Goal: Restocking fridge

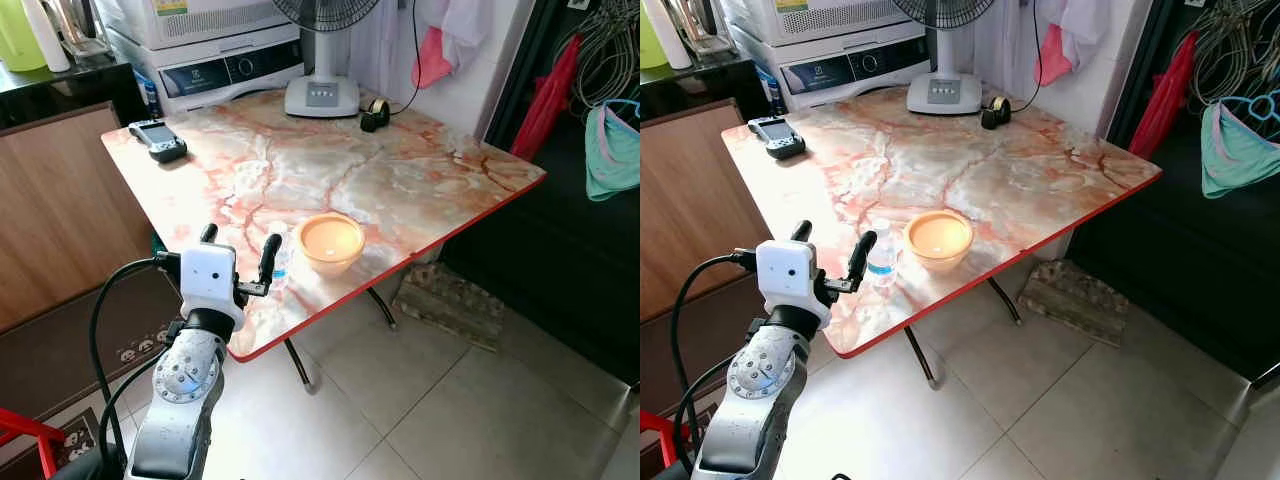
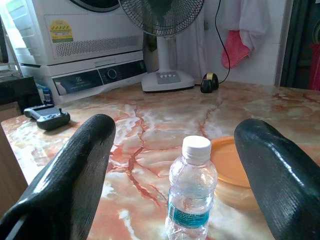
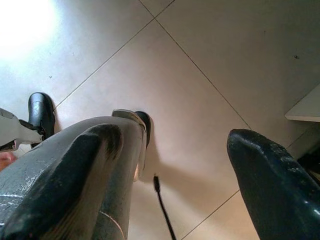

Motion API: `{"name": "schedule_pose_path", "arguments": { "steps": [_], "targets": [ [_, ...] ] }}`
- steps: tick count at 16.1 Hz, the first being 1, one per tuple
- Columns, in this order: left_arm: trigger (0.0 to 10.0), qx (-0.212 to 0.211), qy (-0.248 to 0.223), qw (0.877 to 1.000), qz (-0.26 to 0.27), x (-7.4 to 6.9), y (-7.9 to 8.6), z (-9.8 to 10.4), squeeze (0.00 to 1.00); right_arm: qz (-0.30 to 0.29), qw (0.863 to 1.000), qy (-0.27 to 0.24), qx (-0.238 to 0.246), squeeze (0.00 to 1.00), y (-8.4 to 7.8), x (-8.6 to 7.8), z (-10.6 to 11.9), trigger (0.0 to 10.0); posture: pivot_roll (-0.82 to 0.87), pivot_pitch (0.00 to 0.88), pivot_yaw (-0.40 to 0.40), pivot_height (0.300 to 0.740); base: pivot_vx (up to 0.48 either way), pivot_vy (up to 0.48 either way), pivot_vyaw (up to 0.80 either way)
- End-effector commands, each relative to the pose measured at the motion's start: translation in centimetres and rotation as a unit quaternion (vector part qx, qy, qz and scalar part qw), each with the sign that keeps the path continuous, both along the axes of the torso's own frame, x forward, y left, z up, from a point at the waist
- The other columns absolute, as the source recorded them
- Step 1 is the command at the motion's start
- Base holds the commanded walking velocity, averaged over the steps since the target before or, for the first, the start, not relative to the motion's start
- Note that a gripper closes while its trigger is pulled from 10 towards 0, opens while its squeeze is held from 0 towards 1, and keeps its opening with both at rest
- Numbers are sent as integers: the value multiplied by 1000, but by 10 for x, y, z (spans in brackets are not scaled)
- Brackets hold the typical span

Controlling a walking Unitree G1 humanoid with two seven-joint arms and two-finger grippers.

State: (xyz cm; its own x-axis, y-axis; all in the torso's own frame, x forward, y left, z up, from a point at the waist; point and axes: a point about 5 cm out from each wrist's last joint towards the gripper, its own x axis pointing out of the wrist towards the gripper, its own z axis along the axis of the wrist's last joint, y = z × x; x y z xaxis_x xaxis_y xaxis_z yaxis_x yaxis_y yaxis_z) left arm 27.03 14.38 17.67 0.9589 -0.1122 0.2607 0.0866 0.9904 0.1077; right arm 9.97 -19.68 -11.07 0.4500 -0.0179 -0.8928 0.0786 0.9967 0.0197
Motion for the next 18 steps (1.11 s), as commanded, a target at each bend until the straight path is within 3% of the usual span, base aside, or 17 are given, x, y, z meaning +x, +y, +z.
{"name": "schedule_pose_path", "arguments": {
  "steps": [1,9,13,18],
  "targets": [
    [10000,0,8,1000,-2,2,0,-1,0,0,1000,10,0,0,0,-5,-1,10000,108,0,-13,740,0,0,0],
    [10000,0,8,1000,-2,2,0,-1,0,0,1000,10,1,0,0,-5,-1,10000,108,0,-13,740,0,0,0],
    [10000,17,-22,999,-28,6,-9,15,0,13,1000,27,1,0,3,-15,-4,10000,148,0,-11,740,289,0,0],
    [10000,18,-25,999,-30,7,-9,17,0,14,1000,24,3,0,3,-15,-4,10000,142,0,-8,740,315,0,0]
  ]
}}
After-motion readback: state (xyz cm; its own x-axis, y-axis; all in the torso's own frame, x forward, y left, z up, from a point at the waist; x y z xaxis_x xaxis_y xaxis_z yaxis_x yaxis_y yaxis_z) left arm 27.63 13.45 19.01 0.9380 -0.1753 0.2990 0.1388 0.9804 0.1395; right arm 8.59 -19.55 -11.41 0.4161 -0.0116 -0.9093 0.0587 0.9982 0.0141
